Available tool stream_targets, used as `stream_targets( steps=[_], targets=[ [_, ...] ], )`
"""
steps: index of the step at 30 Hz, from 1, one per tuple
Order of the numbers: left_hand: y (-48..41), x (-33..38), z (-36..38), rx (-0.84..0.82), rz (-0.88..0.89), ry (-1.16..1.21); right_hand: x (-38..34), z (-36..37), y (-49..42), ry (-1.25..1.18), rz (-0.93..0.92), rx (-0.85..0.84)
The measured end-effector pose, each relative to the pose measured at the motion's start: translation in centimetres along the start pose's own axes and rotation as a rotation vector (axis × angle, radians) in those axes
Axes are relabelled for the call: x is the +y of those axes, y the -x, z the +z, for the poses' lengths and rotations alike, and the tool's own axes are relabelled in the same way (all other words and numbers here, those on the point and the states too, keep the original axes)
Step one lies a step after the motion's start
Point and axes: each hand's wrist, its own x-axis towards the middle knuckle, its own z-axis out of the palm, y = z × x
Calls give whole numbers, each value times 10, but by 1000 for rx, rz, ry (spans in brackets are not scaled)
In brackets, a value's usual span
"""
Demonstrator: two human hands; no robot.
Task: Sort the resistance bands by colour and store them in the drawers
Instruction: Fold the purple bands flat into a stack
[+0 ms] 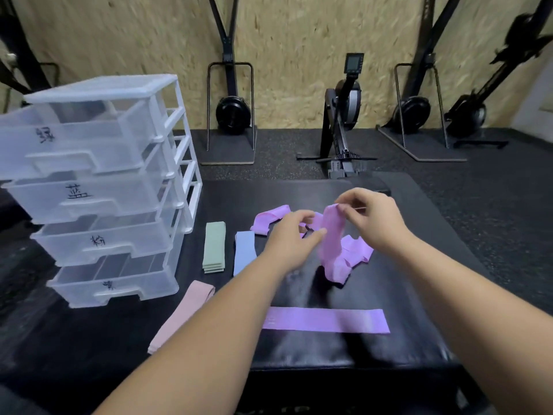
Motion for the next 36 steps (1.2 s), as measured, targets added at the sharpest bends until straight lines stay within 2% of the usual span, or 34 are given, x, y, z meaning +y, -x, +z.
stream_targets(
  steps=[4, 9, 12, 16, 20, 24, 30, 36],
  targets=[
    [4, 40, -18, 30, 75, 24, -25, -11, 11, -204, 13, -50],
    [15, 57, -32, 85, 98, 55, -50, -12, 28, -464, 81, -39],
    [24, 58, -38, 148, 73, 133, -55, -7, 46, -544, 141, -140],
    [34, 55, -44, 85, 29, 165, -56, 0, 62, -429, 144, -202],
    [40, 51, -51, 52, 44, 77, -64, 3, 70, -396, 104, -262],
    [41, 46, -60, 171, 17, 170, -49, 7, 81, -311, 101, -416],
    [53, -3, -72, 366, -154, 306, -5, 1, 104, -107, 156, -585],
    [86, -62, -59, 419, -370, 404, 49, -15, 125, 8, 296, -642]
  ],
)
